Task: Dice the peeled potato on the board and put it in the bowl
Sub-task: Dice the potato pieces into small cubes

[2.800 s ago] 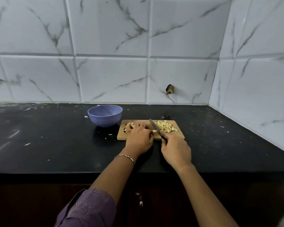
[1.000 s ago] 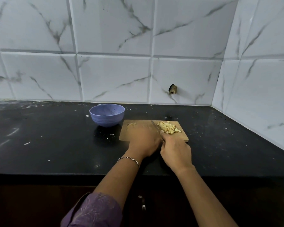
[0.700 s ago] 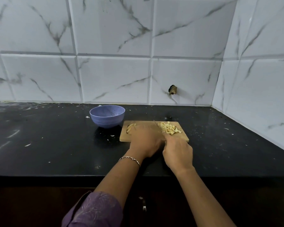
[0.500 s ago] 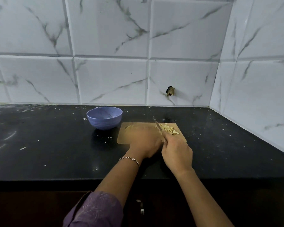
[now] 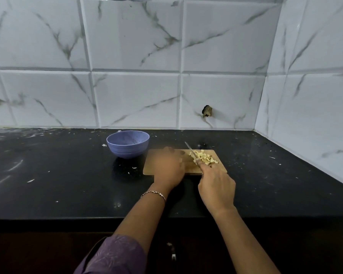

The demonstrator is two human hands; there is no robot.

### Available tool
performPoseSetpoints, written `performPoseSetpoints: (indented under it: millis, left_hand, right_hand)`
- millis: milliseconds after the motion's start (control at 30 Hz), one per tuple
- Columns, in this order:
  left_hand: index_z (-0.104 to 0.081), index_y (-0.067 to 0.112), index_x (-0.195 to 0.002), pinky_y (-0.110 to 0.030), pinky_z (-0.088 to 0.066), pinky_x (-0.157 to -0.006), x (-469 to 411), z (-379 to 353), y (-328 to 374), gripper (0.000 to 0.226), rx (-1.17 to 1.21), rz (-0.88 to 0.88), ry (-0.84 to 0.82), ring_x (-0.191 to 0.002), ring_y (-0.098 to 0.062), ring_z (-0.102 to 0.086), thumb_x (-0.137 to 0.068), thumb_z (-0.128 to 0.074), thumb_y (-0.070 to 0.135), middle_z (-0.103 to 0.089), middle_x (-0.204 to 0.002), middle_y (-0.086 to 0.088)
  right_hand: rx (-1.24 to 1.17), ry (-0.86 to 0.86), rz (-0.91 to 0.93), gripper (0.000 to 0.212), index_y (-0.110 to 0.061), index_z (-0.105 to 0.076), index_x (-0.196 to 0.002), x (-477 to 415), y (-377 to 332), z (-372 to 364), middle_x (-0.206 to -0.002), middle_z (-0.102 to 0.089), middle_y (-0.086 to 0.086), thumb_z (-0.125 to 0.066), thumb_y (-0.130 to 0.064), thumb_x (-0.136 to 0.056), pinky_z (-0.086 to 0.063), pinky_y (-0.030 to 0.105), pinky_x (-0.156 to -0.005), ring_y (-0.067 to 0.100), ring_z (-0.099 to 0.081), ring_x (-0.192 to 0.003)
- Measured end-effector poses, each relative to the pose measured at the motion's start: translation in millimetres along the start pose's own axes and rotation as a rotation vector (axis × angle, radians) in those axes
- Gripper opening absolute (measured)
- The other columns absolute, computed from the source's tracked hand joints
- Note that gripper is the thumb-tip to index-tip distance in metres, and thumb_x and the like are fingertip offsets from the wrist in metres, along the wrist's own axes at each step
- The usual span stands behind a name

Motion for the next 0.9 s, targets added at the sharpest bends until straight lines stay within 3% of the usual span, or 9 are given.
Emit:
performPoseSetpoints:
  millis: [267,467,567,733,900]
  left_hand:
    - [-0.043,0.041,-0.140,-0.049,-0.017,-0.107,-5.6,-3.1,23.3,0.047,-0.125,-0.232,-0.030,-0.138,-0.025,-0.025,-0.097,-0.046,0.022,-0.026,-0.151,-0.003]
    - [-0.053,0.041,-0.129,-0.049,-0.010,-0.107,-14.2,-7.6,29.9,0.035,-0.182,-0.315,-0.020,-0.137,-0.023,-0.025,-0.096,-0.054,0.030,-0.027,-0.151,0.001]
    - [-0.047,0.046,-0.136,-0.048,-0.005,-0.105,-18.5,-16.0,35.1,0.041,-0.241,-0.368,-0.038,-0.139,-0.023,-0.022,-0.097,-0.054,0.036,-0.023,-0.153,0.000]
    - [-0.025,0.036,-0.151,-0.053,-0.011,-0.111,-33.5,-18.1,30.1,0.063,-0.268,-0.215,-0.064,-0.142,-0.028,-0.017,-0.096,-0.056,0.036,-0.018,-0.155,-0.008]
    - [-0.039,0.036,-0.146,-0.052,-0.011,-0.109,-42.3,-18.5,25.8,0.052,-0.312,-0.183,-0.120,-0.140,-0.029,-0.017,-0.095,-0.054,0.035,-0.018,-0.154,-0.008]
  right_hand:
    - [0.047,0.027,0.028,0.051,-0.035,-0.046,-0.145,-0.9,1.1,1.7,-0.104,-0.058,-0.001,-0.045,-0.011,-0.100,-0.039,0.029,-0.065,0.018,-0.059,-0.082]
    - [0.041,-0.005,0.018,0.047,-0.033,-0.046,-0.145,-2.8,1.7,1.8,-0.114,-0.057,-0.001,-0.044,-0.014,-0.101,-0.047,0.029,-0.072,0.017,-0.060,-0.090]
    - [0.034,-0.011,0.017,0.046,-0.032,-0.048,-0.143,-3.0,0.6,3.3,-0.118,-0.057,0.001,-0.045,-0.014,-0.101,-0.048,0.030,-0.075,0.017,-0.061,-0.093]
    - [0.061,-0.014,0.027,0.051,-0.033,-0.041,-0.149,-3.9,0.2,2.1,-0.114,-0.056,0.001,-0.044,-0.014,-0.102,-0.048,0.029,-0.072,0.016,-0.059,-0.088]
    - [0.074,-0.024,0.048,0.054,-0.035,-0.034,-0.151,-4.3,-0.7,0.3,-0.114,-0.054,0.001,-0.040,-0.012,-0.103,-0.045,0.029,-0.073,0.016,-0.057,-0.088]
Point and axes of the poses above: each hand's wrist, its own x-axis away from the middle knuckle, its own z-axis out of the back of the hand, y = z × x, the point moved 6 cm from there along -x, towards the middle knuckle
